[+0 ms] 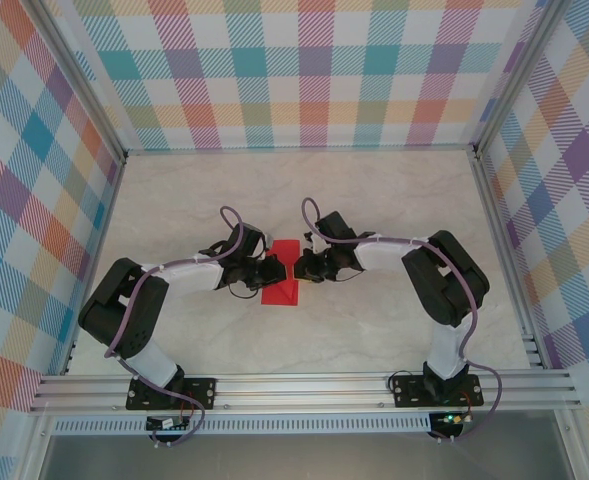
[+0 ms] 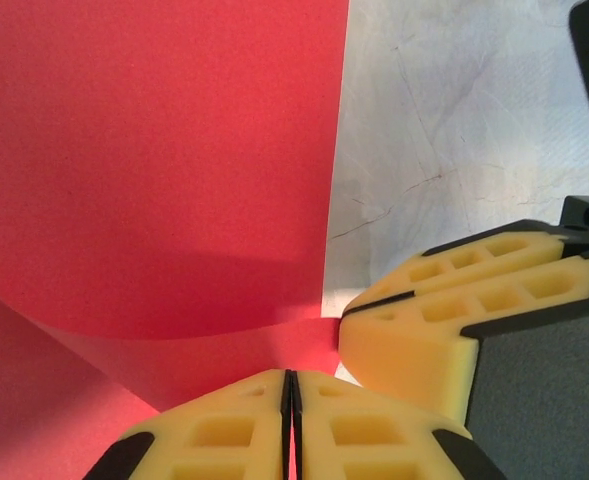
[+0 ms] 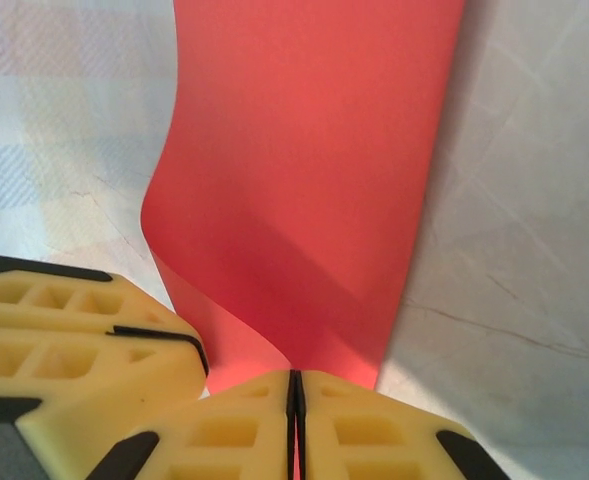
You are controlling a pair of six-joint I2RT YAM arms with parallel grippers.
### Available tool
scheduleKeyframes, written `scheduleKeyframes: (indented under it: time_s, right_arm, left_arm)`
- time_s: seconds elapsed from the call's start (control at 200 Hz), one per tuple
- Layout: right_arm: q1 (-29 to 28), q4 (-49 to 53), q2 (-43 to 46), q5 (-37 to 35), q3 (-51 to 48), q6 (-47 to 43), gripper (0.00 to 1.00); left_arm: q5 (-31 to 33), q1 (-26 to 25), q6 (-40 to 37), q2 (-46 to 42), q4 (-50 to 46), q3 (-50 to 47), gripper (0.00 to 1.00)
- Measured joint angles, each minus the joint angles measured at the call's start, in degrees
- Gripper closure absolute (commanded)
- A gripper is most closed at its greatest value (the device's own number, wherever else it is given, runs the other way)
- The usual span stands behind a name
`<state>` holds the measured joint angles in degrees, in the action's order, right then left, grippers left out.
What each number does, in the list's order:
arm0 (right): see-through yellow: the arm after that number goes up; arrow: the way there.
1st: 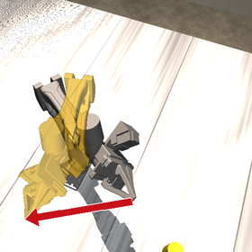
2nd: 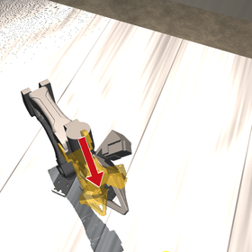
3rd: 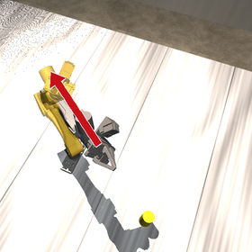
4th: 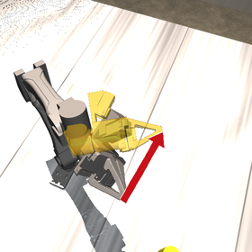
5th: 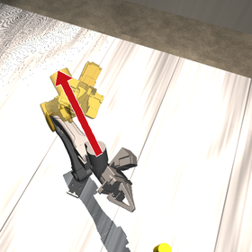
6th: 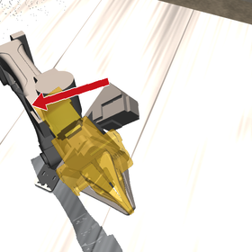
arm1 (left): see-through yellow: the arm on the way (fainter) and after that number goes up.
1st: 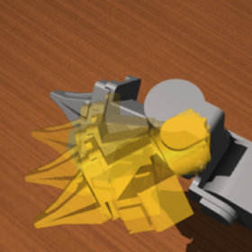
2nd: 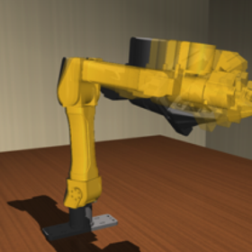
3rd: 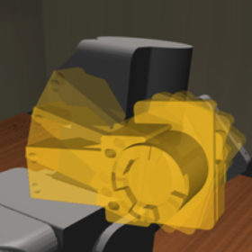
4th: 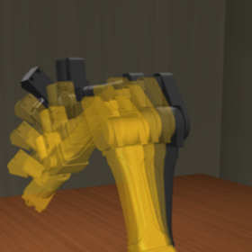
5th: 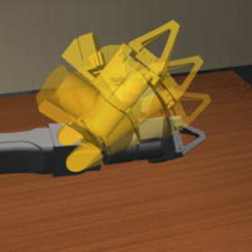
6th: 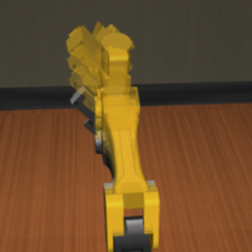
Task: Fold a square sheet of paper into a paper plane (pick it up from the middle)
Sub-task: Fold the triangle a second time at the center of the table.
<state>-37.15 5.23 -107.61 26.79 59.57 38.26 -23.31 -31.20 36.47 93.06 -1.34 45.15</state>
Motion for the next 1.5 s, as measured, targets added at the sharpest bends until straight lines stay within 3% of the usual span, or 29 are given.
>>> scheduleKeyframes:
  time_s: [0.33, 1.5]
  right_arm:
    - [0.02, 1.16, -0.72, -3.37, 1.88, -1.27, 0.91]
    - [0.0, 2.8, -2.6, -6.43, 2.54, -1.9, 0.9]
  left_arm:
    - [-0.92, 0.0, 0.02, 0.0, 0.04, 0.0, 0.81]
    - [-2.78, 0.22, 0.11, 3.17, 1.51, 0.0, 0.84]
